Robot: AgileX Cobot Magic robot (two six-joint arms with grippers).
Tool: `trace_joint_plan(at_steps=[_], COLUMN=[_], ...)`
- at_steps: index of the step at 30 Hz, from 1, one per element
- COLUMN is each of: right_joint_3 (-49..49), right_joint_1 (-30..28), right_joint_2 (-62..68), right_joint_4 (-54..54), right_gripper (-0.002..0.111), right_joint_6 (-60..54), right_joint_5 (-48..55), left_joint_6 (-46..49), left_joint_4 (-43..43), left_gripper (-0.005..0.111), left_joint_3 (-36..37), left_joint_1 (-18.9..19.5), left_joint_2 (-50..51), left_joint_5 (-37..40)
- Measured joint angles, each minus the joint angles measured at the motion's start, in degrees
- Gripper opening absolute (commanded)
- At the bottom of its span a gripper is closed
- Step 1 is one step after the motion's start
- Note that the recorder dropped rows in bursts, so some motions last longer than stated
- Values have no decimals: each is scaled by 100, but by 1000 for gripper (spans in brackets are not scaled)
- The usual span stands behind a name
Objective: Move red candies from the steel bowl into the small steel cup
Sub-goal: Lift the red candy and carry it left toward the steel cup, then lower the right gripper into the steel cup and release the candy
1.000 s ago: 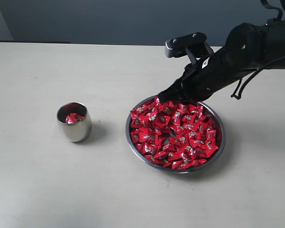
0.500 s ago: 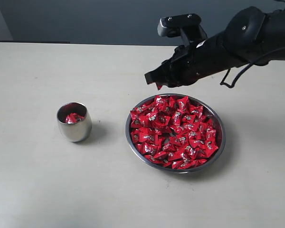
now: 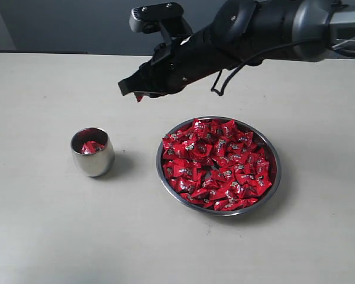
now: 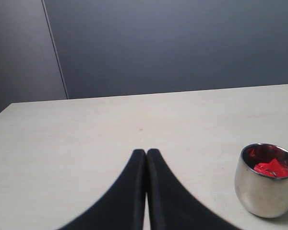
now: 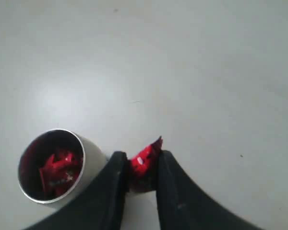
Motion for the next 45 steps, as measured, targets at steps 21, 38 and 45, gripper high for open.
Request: trace_joint_plan(at_steps=[21, 38, 45], right_joint_3=[-1182, -1182, -1182], right_joint_1=[854, 903, 903], right_joint_2=[1097, 1282, 1282], right_joint_4=[318, 453, 464], right_gripper=[16, 19, 42], right_joint_6=[-94, -165, -269], right_joint_5=[624, 524, 497], left_joint_6=[0, 0, 0], left_joint_4=[0, 0, 0], left_gripper=[0, 0, 0], left_joint_3=[0, 0, 0], left_joint_1=[0, 0, 0], left_joint_2=[0, 0, 0], left_joint_5=[0, 0, 0])
